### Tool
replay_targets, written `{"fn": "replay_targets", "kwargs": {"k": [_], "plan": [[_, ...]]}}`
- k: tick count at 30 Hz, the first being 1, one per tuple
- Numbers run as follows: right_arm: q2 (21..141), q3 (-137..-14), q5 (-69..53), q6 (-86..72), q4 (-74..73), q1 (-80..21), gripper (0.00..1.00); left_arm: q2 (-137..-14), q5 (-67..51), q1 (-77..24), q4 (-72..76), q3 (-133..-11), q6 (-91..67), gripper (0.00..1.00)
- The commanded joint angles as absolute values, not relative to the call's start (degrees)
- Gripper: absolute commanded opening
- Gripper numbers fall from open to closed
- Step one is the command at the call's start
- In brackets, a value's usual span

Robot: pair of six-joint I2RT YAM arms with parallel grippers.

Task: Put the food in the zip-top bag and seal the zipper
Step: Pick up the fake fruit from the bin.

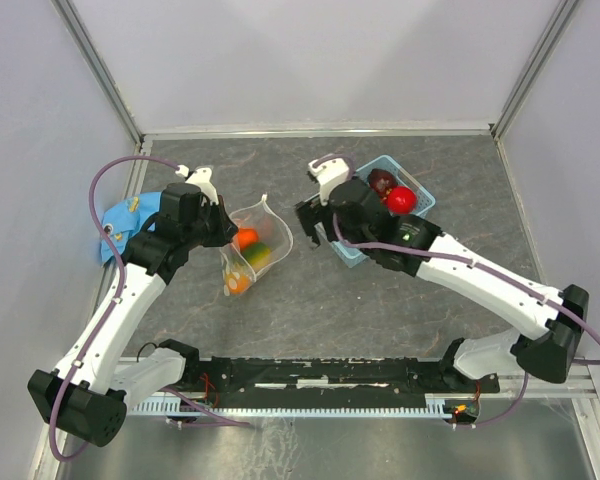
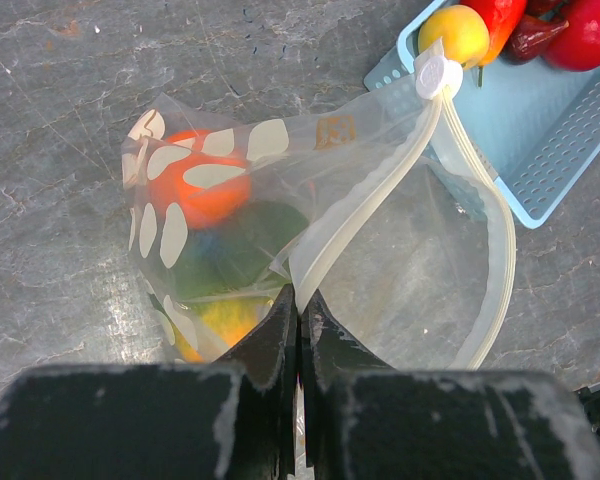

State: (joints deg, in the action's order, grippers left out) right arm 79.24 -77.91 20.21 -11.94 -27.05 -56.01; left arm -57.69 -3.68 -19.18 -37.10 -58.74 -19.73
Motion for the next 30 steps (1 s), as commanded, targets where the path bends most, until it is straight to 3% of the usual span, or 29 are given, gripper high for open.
{"fn": "replay_targets", "kwargs": {"k": [1, 12, 30], "plan": [[75.8, -76.0, 27.9, -10.4, -33.0, -51.4, 1.00, -57.2, -4.7, -18.8, -34.3, -58.9, -17.4, 0.03], [77.1, -70.2, 28.0, -9.8, -31.2, -36.7, 1.00, -57.3, -4.6, -18.8, -34.3, -58.9, -17.4, 0.03], [94.7, -72.8, 21.9, -11.5, -21.6, -20.6, 0.96, -57.2, -4.9, -18.9, -34.3, -58.9, -17.3, 0.03]]}}
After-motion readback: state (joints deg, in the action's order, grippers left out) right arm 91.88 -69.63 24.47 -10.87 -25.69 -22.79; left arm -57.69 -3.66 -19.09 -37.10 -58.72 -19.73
